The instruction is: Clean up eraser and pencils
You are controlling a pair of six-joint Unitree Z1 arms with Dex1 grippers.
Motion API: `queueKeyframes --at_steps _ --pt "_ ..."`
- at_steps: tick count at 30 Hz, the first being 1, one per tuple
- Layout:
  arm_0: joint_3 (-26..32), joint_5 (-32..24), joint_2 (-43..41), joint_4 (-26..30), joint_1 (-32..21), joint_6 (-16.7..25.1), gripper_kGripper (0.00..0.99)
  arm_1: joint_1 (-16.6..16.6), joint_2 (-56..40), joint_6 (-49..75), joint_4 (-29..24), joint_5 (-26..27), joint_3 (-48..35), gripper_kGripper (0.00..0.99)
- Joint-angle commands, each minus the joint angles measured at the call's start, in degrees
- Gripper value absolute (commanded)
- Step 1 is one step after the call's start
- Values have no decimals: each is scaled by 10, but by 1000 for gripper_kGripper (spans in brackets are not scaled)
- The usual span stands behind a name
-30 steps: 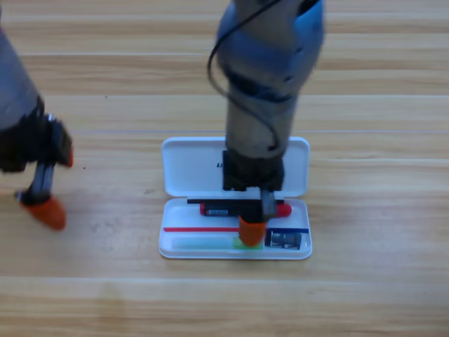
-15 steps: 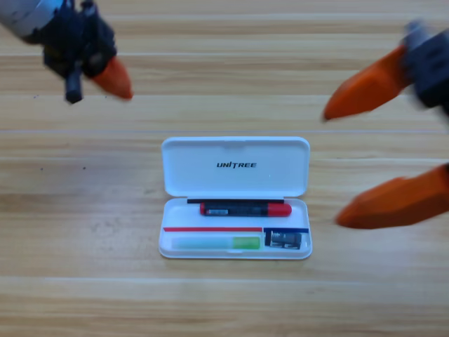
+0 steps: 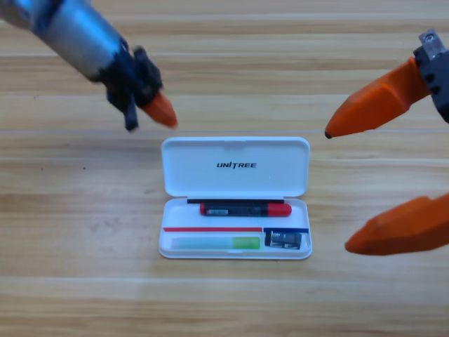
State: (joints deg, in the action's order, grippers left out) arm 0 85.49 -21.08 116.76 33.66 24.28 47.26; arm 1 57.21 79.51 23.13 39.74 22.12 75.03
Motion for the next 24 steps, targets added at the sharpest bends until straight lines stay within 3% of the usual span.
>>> queueKeyframes --at_steps 1,13,24 --pt "45 -59 108 20 -14 0 0 1 32 -6 -6 9 -17 990" --pt "140 -115 168 132 -16 33 0 1 34 -6 -6 8 -26 990" --pt "146 -140 113 204 -11 52 0 1 46 -7 -6 8 -21 990"
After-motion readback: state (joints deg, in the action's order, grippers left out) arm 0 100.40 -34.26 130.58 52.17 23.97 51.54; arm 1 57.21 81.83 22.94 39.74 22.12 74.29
